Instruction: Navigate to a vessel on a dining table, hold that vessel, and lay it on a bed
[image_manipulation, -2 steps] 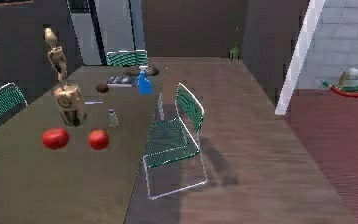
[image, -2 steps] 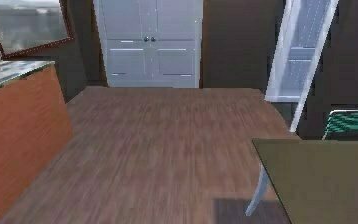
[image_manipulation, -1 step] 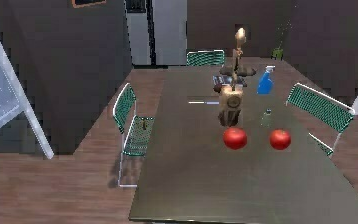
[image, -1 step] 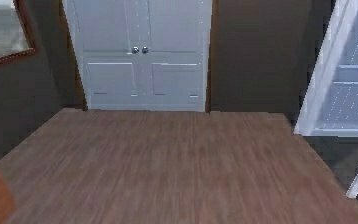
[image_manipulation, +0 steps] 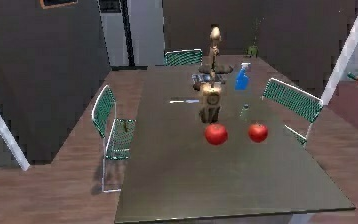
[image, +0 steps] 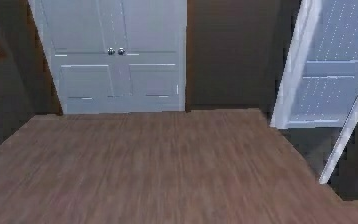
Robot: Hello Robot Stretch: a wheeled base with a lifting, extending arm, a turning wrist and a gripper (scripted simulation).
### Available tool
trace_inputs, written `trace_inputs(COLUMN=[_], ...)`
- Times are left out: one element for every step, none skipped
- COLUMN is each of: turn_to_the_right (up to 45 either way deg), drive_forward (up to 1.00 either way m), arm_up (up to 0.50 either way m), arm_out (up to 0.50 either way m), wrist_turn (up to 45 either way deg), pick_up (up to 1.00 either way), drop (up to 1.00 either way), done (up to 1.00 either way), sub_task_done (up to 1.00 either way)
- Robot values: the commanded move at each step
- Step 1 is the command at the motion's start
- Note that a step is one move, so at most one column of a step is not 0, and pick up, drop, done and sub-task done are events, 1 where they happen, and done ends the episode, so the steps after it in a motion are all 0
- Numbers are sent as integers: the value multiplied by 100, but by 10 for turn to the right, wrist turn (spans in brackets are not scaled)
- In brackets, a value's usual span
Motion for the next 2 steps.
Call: trace_inputs(turn_to_the_right=[0, 360], drive_forward=[35, 0], arm_up=[0, 0], arm_out=[0, 0], wrist_turn=[0, 0], pick_up=[0, 0], drop=[0, 0], done=[0, 0], sub_task_done=[0, 0])
